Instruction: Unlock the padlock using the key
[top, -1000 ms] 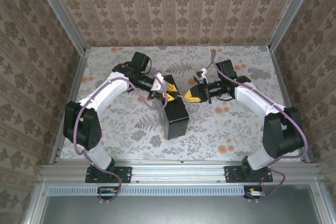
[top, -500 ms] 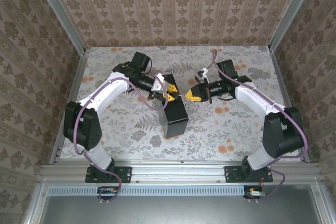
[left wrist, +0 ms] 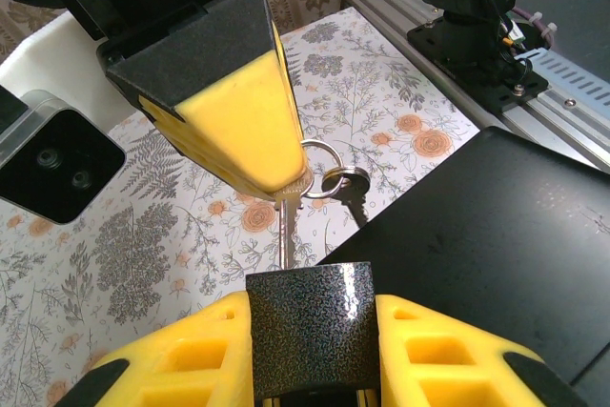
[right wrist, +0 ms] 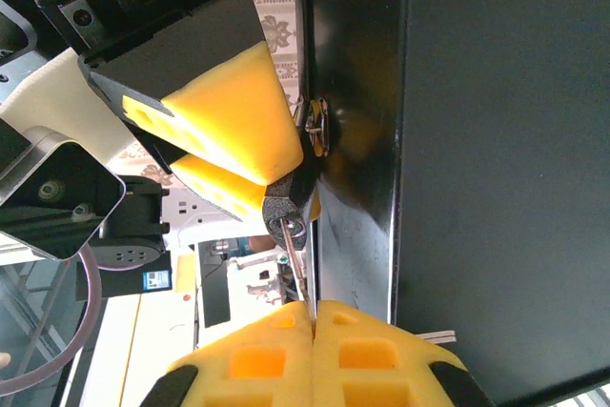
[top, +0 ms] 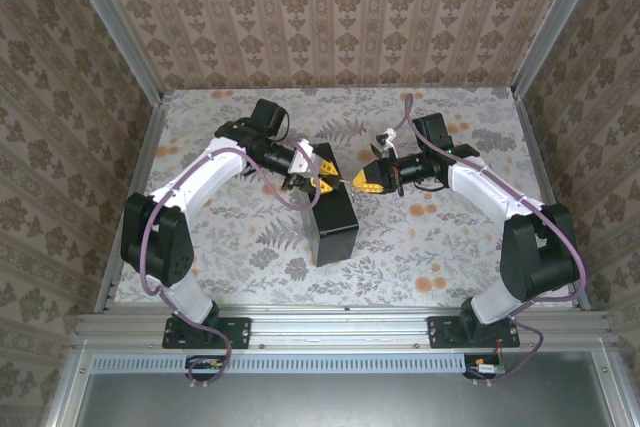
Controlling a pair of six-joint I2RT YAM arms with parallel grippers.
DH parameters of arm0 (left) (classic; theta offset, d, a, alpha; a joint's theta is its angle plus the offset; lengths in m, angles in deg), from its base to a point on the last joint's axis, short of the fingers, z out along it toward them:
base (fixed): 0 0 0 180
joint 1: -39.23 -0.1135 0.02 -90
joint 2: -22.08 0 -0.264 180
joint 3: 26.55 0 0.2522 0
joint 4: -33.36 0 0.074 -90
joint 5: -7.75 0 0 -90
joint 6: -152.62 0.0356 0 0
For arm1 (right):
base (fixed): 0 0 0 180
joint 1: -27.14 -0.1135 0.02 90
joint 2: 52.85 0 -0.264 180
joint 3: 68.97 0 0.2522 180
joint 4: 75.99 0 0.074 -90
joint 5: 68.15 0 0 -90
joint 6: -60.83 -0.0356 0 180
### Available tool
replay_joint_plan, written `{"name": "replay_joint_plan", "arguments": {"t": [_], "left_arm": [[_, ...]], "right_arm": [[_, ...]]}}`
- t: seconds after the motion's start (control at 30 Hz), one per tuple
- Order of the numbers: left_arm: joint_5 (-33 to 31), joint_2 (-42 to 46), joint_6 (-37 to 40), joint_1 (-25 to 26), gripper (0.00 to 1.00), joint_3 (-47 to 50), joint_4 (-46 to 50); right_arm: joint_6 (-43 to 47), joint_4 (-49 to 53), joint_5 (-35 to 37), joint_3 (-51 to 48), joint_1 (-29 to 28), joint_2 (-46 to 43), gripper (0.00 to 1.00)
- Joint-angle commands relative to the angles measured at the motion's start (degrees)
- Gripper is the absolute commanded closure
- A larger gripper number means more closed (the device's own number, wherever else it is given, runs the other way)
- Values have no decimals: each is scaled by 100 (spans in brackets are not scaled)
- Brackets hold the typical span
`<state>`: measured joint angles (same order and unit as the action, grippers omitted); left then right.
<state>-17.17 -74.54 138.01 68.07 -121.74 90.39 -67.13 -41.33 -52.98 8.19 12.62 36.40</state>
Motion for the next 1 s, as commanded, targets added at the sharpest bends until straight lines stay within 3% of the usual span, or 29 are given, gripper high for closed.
{"name": "replay_joint_plan", "arguments": {"t": [0.0,0.43,0.63,0.97], "left_arm": [[445,115,-38,43,83,-137,-143],[413,115,-43,60,83,-145,-152],[-177,69,83,243,83,-213,23],[-597,5,54,357,84,-245,-46]], "right_arm": [[-54,-49,16,-38,-31,-23,100],[40,72,46,36,-147,68,100],[166,308,43,228,-185,137,100],[86,240,21,235,-317,205,100]]}}
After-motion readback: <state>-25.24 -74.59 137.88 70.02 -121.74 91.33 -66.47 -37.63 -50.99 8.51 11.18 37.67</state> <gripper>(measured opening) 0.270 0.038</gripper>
